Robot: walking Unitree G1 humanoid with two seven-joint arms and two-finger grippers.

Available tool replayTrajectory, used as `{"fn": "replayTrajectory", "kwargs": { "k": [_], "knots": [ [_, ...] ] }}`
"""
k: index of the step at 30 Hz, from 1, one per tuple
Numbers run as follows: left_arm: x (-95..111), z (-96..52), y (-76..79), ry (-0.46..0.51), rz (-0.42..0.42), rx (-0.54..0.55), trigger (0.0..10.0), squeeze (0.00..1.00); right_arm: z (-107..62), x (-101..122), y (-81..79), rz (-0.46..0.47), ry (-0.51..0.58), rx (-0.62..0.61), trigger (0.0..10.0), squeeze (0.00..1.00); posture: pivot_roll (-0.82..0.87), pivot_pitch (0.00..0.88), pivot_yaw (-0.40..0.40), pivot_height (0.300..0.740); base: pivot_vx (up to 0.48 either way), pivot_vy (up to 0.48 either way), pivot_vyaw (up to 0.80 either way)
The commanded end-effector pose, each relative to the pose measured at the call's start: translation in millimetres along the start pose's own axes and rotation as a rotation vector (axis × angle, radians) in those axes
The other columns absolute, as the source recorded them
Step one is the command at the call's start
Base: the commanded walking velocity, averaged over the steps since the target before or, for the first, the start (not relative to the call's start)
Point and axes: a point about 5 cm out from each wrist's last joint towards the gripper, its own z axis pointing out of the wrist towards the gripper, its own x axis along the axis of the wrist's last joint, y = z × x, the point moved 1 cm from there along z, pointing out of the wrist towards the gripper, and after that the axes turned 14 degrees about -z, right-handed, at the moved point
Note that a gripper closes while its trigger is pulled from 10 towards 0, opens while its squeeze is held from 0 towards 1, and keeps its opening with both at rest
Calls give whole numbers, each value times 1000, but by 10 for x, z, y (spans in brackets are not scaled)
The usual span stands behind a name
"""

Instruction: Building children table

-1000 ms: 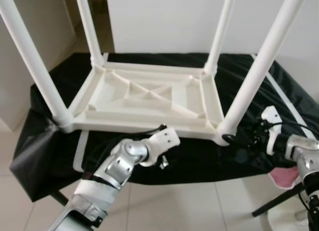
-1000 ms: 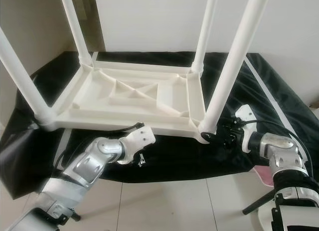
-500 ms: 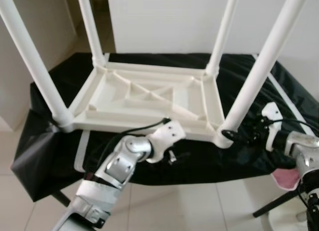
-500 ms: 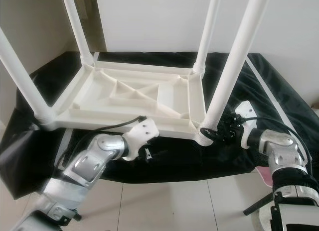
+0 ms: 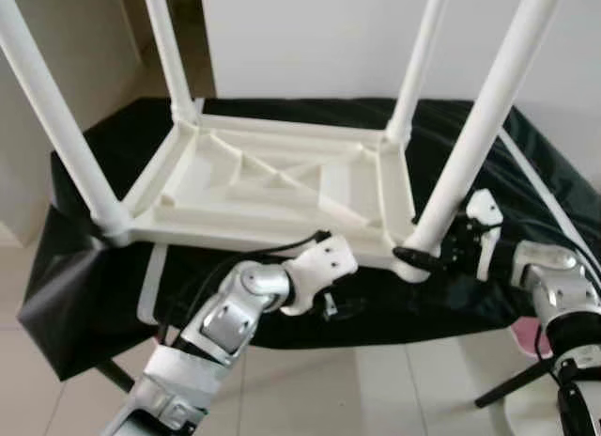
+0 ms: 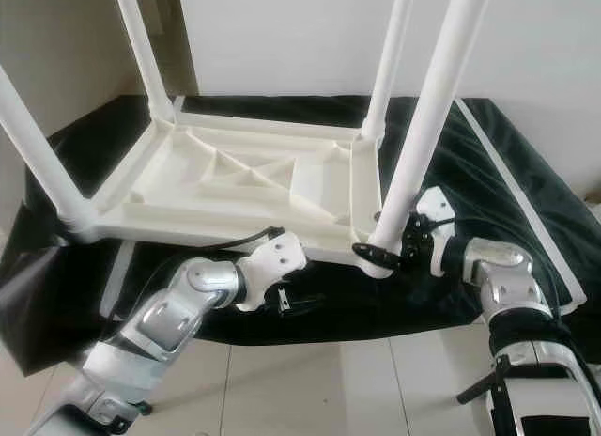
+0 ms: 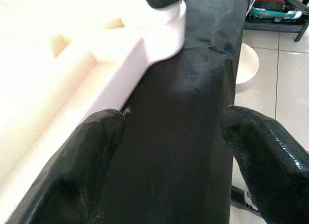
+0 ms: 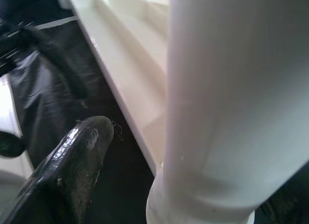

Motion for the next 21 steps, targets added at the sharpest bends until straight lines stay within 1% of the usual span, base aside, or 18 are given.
{"fn": "replayTrajectory", "kwargs": {
  "k": [1, 2, 4, 7, 8, 9, 10, 11, 13, 14, 17, 18, 19, 21],
  "knots": [
    [-42, -3, 35, -19, -16, -28, 10000, 0, 23, -47, -141, 27, 4, 74, 10000, 0, -20, 0, -31, 740, 0, 0, 0],
    [-42, -3, 35, -19, -16, -28, 10000, 0, 23, -47, -141, 27, 4, 74, 10000, 0, -20, 0, -31, 740, 0, 0, 0],
    [-52, -20, 23, -21, -18, -25, 10000, 0, -2, -44, -229, 31, 14, 106, 10000, 0, -30, 0, -21, 740, 0, 0, 0],
    [-59, -25, 16, -23, -18, -24, 10000, 0, -3, -39, -249, 31, 19, 105, 10000, 0, -32, 2, -19, 740, 0, 0, 0],
    [-62, -23, -11, -22, -14, -9, 10000, 0, 17, -33, -202, 20, 25, 33, 10000, 0, -42, 6, -12, 740, 0, 0, 0],
    [-62, -23, -11, -22, -14, -9, 10000, 0, 17, -33, -202, 20, 25, 33, 10000, 0, -42, 6, -12, 740, 0, 0, 0],
    [-53, -12, -63, -10, -3, 25, 10000, 0, 46, -11, -125, 0, 46, -90, 10000, 0, -47, 7, -10, 740, 0, 0, 0],
    [-44, -7, -85, -2, 2, 41, 10000, 0, 55, 0, -103, -8, 57, -131, 10000, 0, -47, 7, -10, 740, 0, 0, 0],
    [-13, -5, -108, 29, -15, 56, 10000, 0, 77, 16, -113, 13, 79, -155, 10000, 0, -50, 8, -10, 740, 0, 0, 0],
    [13, -10, -111, 56, -7, 62, 10000, 0, 87, 32, -119, 7, 92, -174, 10000, 0, -53, 8, -10, 740, 0, 0, 0],
    [31, -14, -113, 74, 0, 67, 10000, 0, 93, 44, -121, 0, 101, -188, 10000, 0, -53, 8, -10, 740, 0, 0, 0],
    [80, -28, -106, 121, 24, 74, 10000, 0, 111, 52, -139, 7, 108, -198, 10000, 0, -55, 8, -12, 740, 0, 0, 0],
    [80, -28, -106, 121, 24, 74, 10000, 0, 111, 52, -139, 7, 108, -198, 10000, 0, -55, 8, -12, 740, 0, 0, 0],
    [175, -62, -72, 201, 52, 74, 10000, 0, 190, 62, -201, 38, 120, -193, 10000, 0, -54, 8, -9, 740, 0, 0, 0]
  ]
}}
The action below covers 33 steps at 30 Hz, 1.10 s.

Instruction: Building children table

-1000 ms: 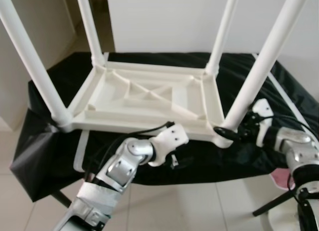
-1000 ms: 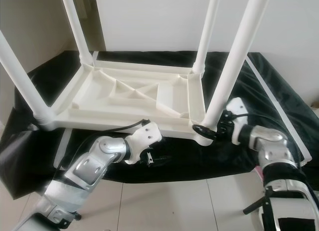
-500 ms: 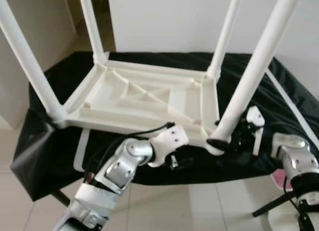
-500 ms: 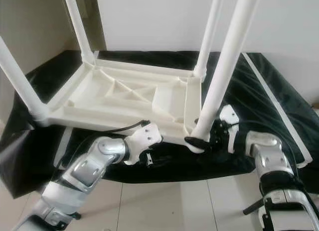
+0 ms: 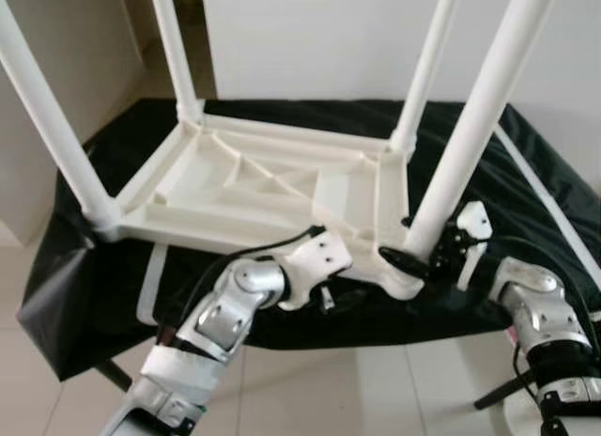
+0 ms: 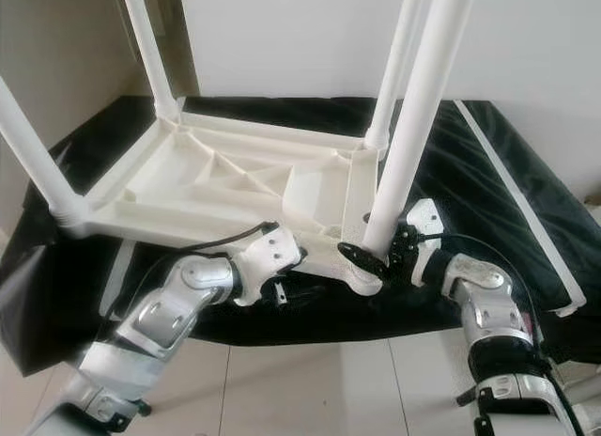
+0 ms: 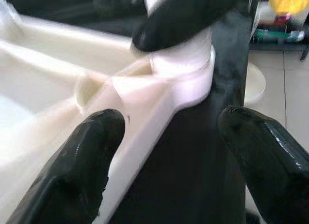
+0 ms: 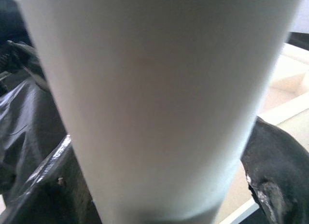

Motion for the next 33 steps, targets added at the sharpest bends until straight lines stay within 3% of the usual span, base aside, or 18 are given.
{"fn": "replayTrajectory", "kwargs": {
  "k": [1, 4, 5, 15, 16, 21, 28, 33],
  "knots": [
    [103, -16, -18, 84, 20, 71, 10000, 0, 70, 1, -78, 28, 5, 14, 10000, 0, -54, 8, -9, 740, 0, 0, 0],
    [131, -10, -23, 98, 23, 88, 10000, 0, 110, 8, -126, 37, 15, 20, 10000, 0, -48, 8, -8, 740, 0, 0, 0],
    [156, -1, -24, 110, 27, 101, 10000, 0, 116, 12, -143, 43, 22, 8, 0, 0, -46, 9, -8, 740, 0, 0, 0],
    [202, 22, -46, 154, 52, 164, 10000, 0, 69, -4, -207, 81, 17, -38, 235, 0, -52, 16, -6, 740, 0, 0, 0],
    [219, 26, -82, 171, 44, 189, 10000, 0, 79, -13, -235, 99, 14, -61, 10000, 0, -55, 22, -7, 740, 0, 0, 0],
    [255, 12, -196, 205, 10, 259, 10000, 0, 120, -35, -290, 123, -11, -136, 10000, 0, -72, 23, 3, 740, 0, 0, 0],
    [218, 20, -301, 202, -15, 339, 10000, 0, 153, -133, -257, 125, -162, -381, 10000, 0, -84, 21, 5, 740, 0, 0, 0],
    [195, 32, -324, 211, -61, 375, 10000, 0, 216, -28, -397, 167, -170, -535, 10000, 0, -97, 14, -10, 740, 0, 0, 0]
  ]
}}
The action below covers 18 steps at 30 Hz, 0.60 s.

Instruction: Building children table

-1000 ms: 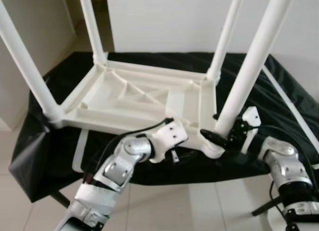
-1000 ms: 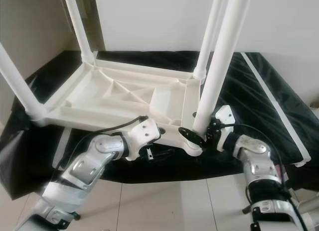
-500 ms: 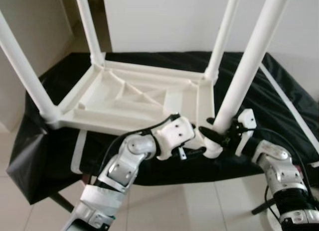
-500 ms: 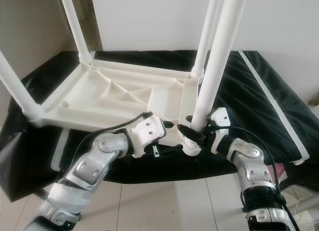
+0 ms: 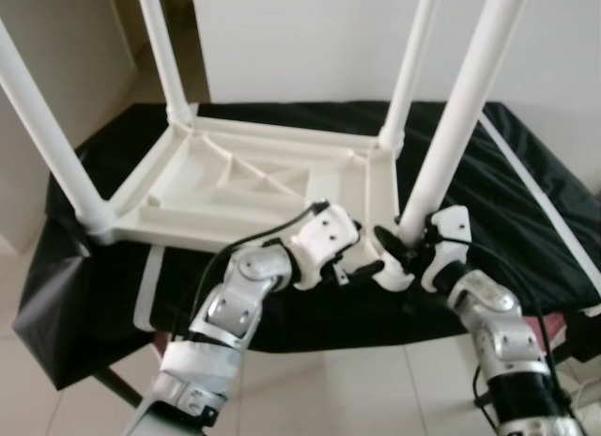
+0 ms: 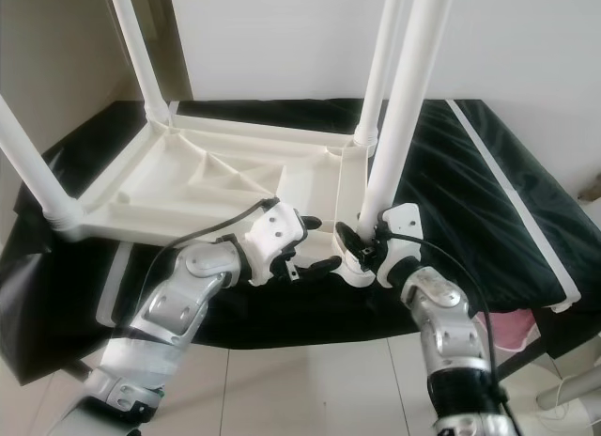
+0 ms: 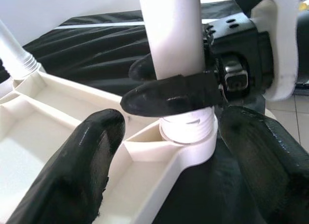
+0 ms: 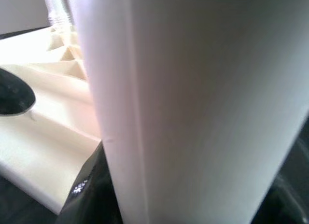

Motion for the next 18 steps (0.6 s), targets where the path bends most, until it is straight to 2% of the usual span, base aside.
{"fn": "replayTrajectory", "kwargs": {
  "k": [1, 3, 5, 6, 7, 9, 10, 11, 12, 13, 14, 18],
  "knots": [
    [-22, -22, -207, 51, -25, 328, 10000, 0, -49, -104, -63, 25, -79, -54, 10000, 0, -102, 11, -15, 740, 0, 0, 0],
    [-34, -17, -214, 50, -27, 336, 10000, 0, -60, -91, -76, 29, -84, -95, 10000, 0, -102, 11, -15, 740, 0, 0, 0],
    [-67, 0, -226, 44, -41, 354, 10000, 0, -109, -82, -76, 72, -101, -250, 10000, 0, -109, 6, -25, 740, 0, 0, 0],
    [-67, 0, -226, 44, -41, 354, 10000, 0, -109, -82, -76, 72, -101, -250, 10000, 0, -109, 6, -25, 740, 0, 0, 0],
    [-78, 7, -231, 41, -47, 361, 10000, 0, -128, -82, -75, 89, -110, -306, 10000, 0, -109, 6, -25, 740, 0, 0, 0],
    [-116, 19, -246, 25, -132, 370, 10000, 0, -182, -105, -58, 104, -138, -432, 10000, 0, -106, 0, -32, 740, 0, 0, 0],
    [-116, 19, -246, 25, -132, 370, 10000, 0, -182, -105, -58, 104, -138, -432, 10000, 0, -106, 0, -32, 740, 0, 0, 0],
    [-122, 17, -260, 30, -171, 378, 10000, 0, -236, -115, -50, 97, -171, -536, 10000, 0, -101, 0, -35, 740, 0, 0, 0],
    [-120, 13, -267, 34, -172, 384, 10000, 0, -255, -112, -48, 82, -185, -570, 10000, 0, -101, 0, -35, 740, 0, 0, 0],
    [-120, 13, -267, 34, -172, 384, 10000, 0, -255, -112, -48, 82, -185, -570, 10000, 0, -101, 0, -35, 740, 0, 0, 0],
    [-117, -3, -290, 38, -166, 399, 10000, 0, -274, -113, -108, 120, -199, -596, 10000, 0, -97, 0, -37, 740, 0, 0, 0],
    [-140, -19, -318, 16, -128, 426, 10000, 0, -274, -102, -146, 137, -191, -580, 10000, 0, -91, 0, -33, 740, 0, 0, 0]
  ]
}}
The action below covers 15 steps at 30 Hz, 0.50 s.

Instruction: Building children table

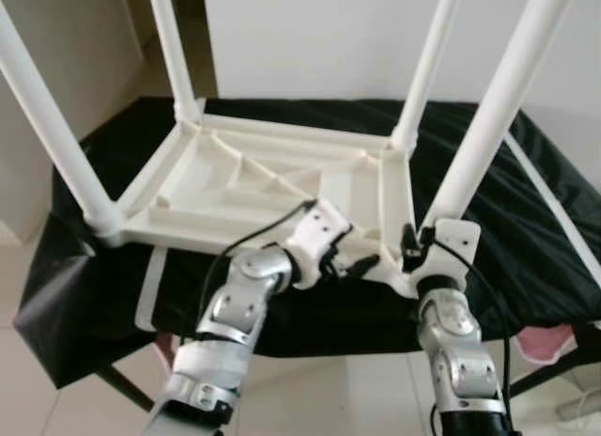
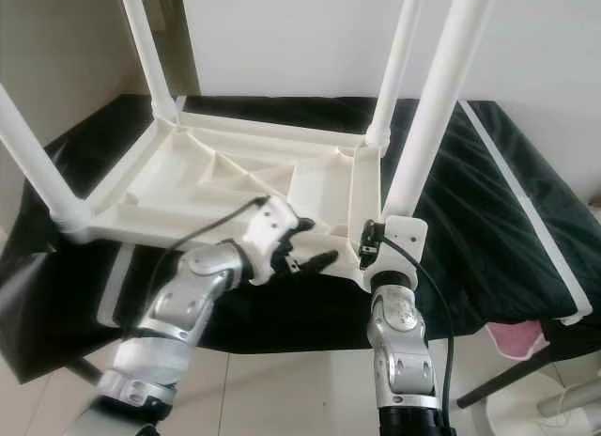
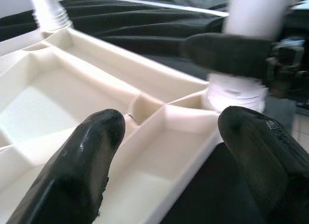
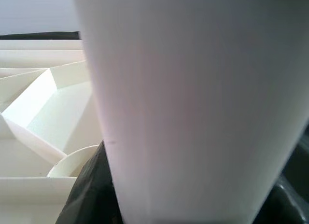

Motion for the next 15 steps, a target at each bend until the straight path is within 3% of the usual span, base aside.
{"fn": "replayTrajectory", "kwargs": {
  "k": [1, 13, 14, 15],
  "knots": [
    [3, -11, -216, 47, 22, 354, 10000, 0, -73, -186, -16, 68, -114, -51, 10000, 0, -89, 0, -33, 740, 0, 0, 0],
    [53, -44, -243, 60, 84, 397, 10000, 0, -43, -83, -76, 114, -49, -5, 10000, 0, -70, 0, -25, 740, 0, 0, 0],
    [59, -49, -231, 65, 95, 392, 10000, 0, -36, -68, -87, 110, -40, 8, 10000, 886, -68, 0, -25, 740, 0, 0, 0],
    [59, -49, -231, 65, 95, 392, 10000, 0, -36, -68, -87, 110, -40, 8, 10000, 886, -68, 0, -25, 740, 0, 0, 0]
  ]
}}
